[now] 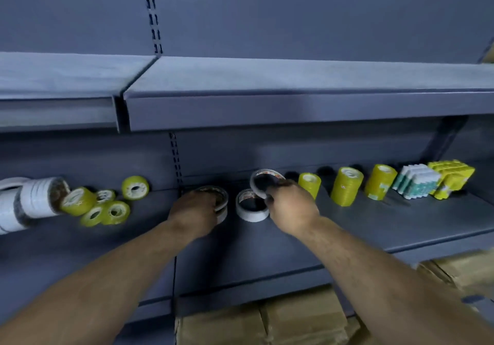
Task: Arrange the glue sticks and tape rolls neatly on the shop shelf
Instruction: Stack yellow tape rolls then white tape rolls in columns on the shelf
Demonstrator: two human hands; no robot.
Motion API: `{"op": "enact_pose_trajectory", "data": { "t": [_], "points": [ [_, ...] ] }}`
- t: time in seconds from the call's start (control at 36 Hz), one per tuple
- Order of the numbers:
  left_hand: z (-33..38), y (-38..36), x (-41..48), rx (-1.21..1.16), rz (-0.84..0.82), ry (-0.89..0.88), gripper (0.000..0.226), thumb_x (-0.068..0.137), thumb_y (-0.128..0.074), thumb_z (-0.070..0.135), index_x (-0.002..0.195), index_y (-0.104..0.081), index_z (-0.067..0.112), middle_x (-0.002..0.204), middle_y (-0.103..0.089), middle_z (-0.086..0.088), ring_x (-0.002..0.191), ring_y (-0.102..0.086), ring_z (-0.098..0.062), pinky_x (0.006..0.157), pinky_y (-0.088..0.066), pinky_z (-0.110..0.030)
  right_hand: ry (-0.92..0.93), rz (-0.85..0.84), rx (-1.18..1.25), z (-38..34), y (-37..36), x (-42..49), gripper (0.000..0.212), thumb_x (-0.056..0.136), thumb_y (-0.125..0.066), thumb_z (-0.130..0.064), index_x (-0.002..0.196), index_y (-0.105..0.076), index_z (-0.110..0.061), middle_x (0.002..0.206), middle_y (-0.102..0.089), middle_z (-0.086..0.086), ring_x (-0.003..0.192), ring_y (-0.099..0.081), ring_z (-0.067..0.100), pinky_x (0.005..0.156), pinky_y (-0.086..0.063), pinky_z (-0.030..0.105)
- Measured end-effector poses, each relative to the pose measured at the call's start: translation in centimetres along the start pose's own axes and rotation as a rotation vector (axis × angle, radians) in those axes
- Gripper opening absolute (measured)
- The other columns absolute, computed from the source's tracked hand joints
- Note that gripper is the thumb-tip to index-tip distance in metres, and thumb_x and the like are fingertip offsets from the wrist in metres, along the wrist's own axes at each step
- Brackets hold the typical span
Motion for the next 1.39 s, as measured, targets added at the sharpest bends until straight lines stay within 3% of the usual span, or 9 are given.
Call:
{"op": "enact_pose_trajectory", "data": {
  "t": [0.06, 0.14, 0.33, 0.56, 0.64, 0.89, 1.06, 1.25, 1.39],
  "points": [
    [-0.3, -0.4, 0.5, 0.012, -0.001, 0.033, 0.026, 0.093, -0.049, 0.026, 0.107, -0.069, 0.018, 0.118, -0.068, -0.003, 0.105, -0.062, -0.025, 0.09, -0.051, -0.03, 0.029, -0.013, 0.002, 0.2, -0.3, 0.8, 0.03, 0.095, -0.052, -0.022, 0.12, -0.066, -0.022, 0.123, -0.066, 0.006, 0.111, -0.06, 0.028, 0.078, -0.051, 0.03],
    [-0.7, -0.9, 0.9, 0.073, 0.013, 0.072, 0.033, 0.09, -0.048, 0.018, 0.119, -0.066, 0.019, 0.125, -0.065, -0.004, 0.11, -0.06, -0.024, 0.09, -0.051, -0.03, 0.09, 0.018, -0.011, 0.2, -0.2, 1.5, 0.026, 0.097, -0.051, -0.026, 0.118, -0.066, -0.022, 0.123, -0.067, 0.007, 0.114, -0.059, 0.03, 0.083, -0.048, 0.032],
    [-0.8, -1.7, 1.5, 0.149, -0.002, 0.104, 0.037, 0.088, -0.052, 0.017, 0.123, -0.064, 0.019, 0.126, -0.064, -0.005, 0.112, -0.061, -0.025, 0.081, -0.048, -0.028, 0.135, -0.01, 0.016, 0.3, -0.4, 2.6, 0.026, 0.099, -0.051, -0.03, 0.118, -0.065, -0.022, 0.128, -0.064, 0.007, 0.117, -0.057, 0.03, 0.089, -0.047, 0.034],
    [-1.1, -1.9, 1.7, 0.088, -0.06, 0.111, 0.024, 0.083, -0.051, 0.015, 0.1, -0.067, 0.017, 0.109, -0.068, -0.004, 0.093, -0.062, -0.022, 0.068, -0.048, -0.028, 0.143, -0.042, 0.012, 0.0, -0.6, 2.9, 0.022, 0.098, -0.053, -0.028, 0.114, -0.066, -0.021, 0.127, -0.064, 0.005, 0.118, -0.056, 0.029, 0.087, -0.047, 0.034],
    [-1.2, -1.9, 1.7, 0.091, -0.087, 0.104, 0.021, 0.083, -0.05, 0.018, 0.098, -0.065, 0.017, 0.107, -0.067, -0.004, 0.081, -0.052, -0.016, 0.065, -0.043, -0.028, 0.134, -0.045, 0.01, -0.1, -0.7, 3.0, 0.02, 0.097, -0.053, -0.026, 0.111, -0.066, -0.02, 0.123, -0.066, 0.005, 0.115, -0.058, 0.029, 0.085, -0.048, 0.034],
    [-0.6, -2.1, 1.9, 0.077, -0.093, 0.095, 0.027, 0.089, -0.048, 0.02, 0.108, -0.066, 0.015, 0.115, -0.066, -0.005, 0.103, -0.061, -0.023, 0.081, -0.052, -0.029, 0.119, -0.076, 0.025, -0.3, -1.1, 2.9, 0.02, 0.098, -0.05, -0.027, 0.11, -0.065, -0.02, 0.123, -0.065, 0.005, 0.114, -0.057, 0.029, 0.086, -0.046, 0.033],
    [0.2, -2.2, 1.8, 0.087, -0.073, 0.092, 0.035, 0.093, -0.051, 0.026, 0.126, -0.061, 0.017, 0.135, -0.058, -0.007, 0.123, -0.054, -0.026, 0.096, -0.045, -0.03, 0.101, -0.1, 0.027, -0.4, -1.6, 2.7, 0.022, 0.1, -0.048, -0.028, 0.112, -0.064, -0.02, 0.123, -0.064, 0.005, 0.115, -0.056, 0.028, 0.077, -0.037, 0.029],
    [-0.2, -2.2, 1.7, 0.048, -0.082, 0.115, 0.036, 0.095, -0.052, 0.026, 0.129, -0.061, 0.016, 0.136, -0.057, -0.011, 0.122, -0.055, -0.027, 0.095, -0.046, -0.03, 0.083, -0.148, 0.046, -0.4, -2.1, 2.6, 0.022, 0.1, -0.048, -0.025, 0.113, -0.065, -0.021, 0.122, -0.064, 0.005, 0.113, -0.057, 0.027, 0.076, -0.037, 0.028],
    [-0.3, -2.2, 1.8, 0.033, -0.094, 0.127, 0.039, 0.095, -0.051, 0.026, 0.132, -0.059, 0.013, 0.138, -0.055, -0.014, 0.124, -0.054, -0.029, 0.098, -0.045, -0.031, 0.076, -0.174, 0.044, -0.3, -2.6, 2.8, 0.029, 0.098, -0.049, -0.025, 0.123, -0.065, -0.024, 0.127, -0.063, 0.004, 0.116, -0.057, 0.027, 0.083, -0.045, 0.029]
  ]
}}
Point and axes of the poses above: each hand's wrist, its own x-axis towards the middle knuckle, its own y-axis out of the back of the hand, z = x × y, the point moved 7 cm from there along x, towards the middle knuckle
